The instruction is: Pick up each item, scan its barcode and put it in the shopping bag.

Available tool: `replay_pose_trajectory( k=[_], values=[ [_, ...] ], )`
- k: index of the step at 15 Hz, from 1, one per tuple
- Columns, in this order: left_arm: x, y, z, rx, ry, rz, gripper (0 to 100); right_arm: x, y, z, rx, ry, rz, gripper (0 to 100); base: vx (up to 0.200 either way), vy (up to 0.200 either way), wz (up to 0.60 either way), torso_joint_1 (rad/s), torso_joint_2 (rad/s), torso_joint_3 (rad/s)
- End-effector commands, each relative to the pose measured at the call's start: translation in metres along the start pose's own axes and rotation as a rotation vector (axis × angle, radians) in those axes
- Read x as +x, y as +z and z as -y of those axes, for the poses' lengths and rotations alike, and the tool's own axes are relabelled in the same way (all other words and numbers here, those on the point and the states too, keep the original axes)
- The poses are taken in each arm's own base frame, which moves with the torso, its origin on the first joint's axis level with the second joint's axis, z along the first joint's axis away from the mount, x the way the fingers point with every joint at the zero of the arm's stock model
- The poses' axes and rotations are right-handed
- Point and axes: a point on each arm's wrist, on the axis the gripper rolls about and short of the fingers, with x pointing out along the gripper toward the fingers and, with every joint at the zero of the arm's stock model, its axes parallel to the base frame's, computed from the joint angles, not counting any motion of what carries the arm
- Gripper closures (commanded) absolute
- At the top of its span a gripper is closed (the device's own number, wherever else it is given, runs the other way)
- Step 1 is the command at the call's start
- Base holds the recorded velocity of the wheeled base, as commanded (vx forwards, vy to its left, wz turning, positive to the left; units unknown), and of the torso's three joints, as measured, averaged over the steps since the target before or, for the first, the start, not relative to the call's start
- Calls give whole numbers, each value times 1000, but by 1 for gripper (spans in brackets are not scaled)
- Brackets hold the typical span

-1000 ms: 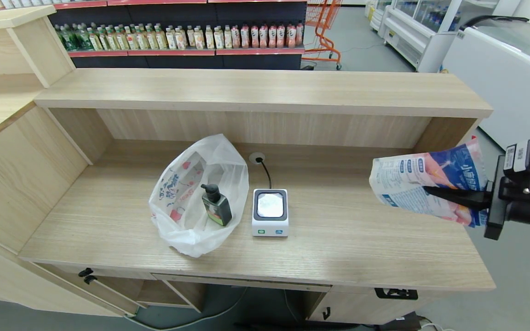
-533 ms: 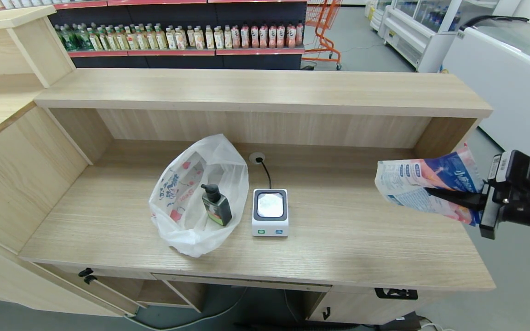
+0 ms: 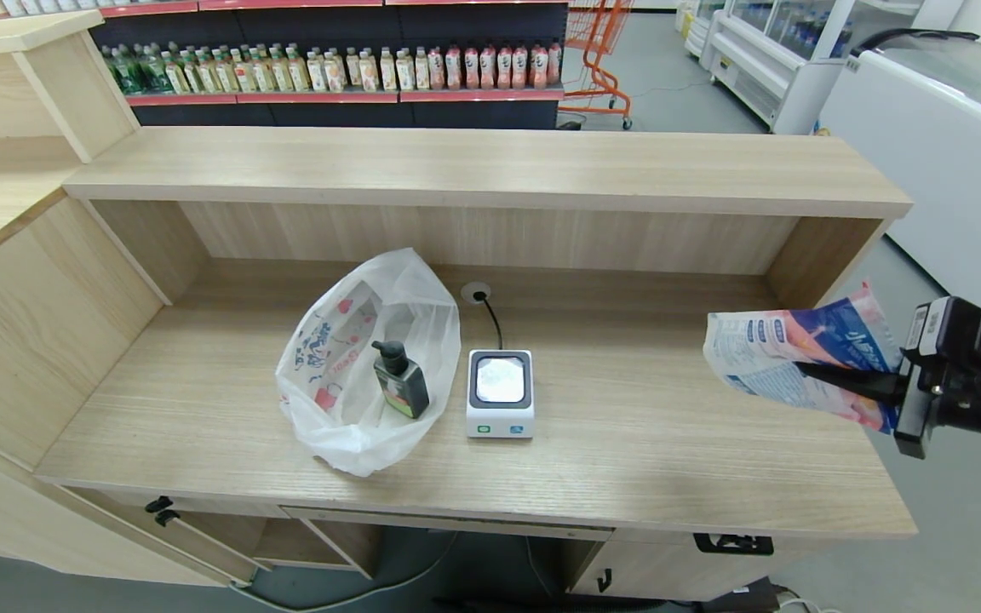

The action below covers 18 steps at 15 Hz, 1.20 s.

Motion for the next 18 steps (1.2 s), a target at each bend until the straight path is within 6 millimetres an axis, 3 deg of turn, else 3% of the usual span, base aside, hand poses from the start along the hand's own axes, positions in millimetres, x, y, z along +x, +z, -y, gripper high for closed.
replay_pose_trajectory(
  k=[1,10,14,18],
  values=[
    [0,0,0,0,1,0,0,-3,-3,-10,17,22,-5,100,0,0,0,0,0,0],
    [0,0,0,1,1,0,0,-3,-4,-18,74,65,30,100,0,200,0,4,2,3],
    [0,0,0,0,-1,0,0,0,-6,-20,109,90,43,100,0,0,0,0,0,0],
    [0,0,0,4,-1,0,0,5,-4,-24,170,157,113,100,200,0,0,-7,-2,8]
  ],
)
